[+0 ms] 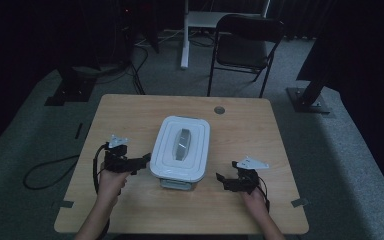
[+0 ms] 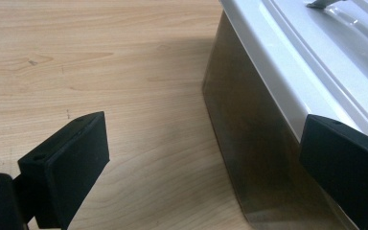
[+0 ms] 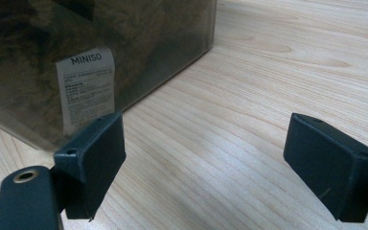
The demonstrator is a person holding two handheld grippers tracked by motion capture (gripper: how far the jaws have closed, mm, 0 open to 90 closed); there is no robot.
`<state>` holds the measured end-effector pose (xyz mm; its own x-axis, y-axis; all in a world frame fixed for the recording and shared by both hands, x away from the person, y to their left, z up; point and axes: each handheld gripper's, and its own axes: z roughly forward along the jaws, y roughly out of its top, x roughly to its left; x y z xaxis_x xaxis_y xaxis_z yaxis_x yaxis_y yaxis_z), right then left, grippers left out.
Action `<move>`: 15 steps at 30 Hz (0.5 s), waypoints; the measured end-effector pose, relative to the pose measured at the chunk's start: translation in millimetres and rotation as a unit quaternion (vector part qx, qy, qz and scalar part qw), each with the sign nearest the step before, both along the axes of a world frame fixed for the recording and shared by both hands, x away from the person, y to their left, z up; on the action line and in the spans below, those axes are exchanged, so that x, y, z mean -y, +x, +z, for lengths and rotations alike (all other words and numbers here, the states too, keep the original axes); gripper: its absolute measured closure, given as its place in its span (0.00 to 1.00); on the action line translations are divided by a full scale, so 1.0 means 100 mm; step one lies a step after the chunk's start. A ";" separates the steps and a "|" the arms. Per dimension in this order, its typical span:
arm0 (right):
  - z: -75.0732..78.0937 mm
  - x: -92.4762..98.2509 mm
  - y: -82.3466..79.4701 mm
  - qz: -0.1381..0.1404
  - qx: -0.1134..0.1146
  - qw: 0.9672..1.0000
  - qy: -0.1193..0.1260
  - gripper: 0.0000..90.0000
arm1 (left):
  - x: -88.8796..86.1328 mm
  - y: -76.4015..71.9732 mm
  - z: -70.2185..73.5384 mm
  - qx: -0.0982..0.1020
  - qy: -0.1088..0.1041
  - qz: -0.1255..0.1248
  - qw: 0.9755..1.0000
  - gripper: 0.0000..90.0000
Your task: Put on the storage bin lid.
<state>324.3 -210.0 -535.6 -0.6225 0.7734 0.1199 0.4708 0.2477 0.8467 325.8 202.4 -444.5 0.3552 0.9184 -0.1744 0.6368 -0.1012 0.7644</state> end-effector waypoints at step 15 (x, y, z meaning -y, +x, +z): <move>-0.02 0.02 0.04 -0.002 -0.001 1.000 0.005 0.15 | -0.21 -0.06 -0.24 0.031 0.013 -0.030 0.999 0.04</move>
<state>328.3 -212.1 -537.5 -0.6185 0.7751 0.1293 0.4742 0.2370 0.8479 319.7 223.2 -469.0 0.4196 0.8988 -0.1271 0.5800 -0.1577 0.7992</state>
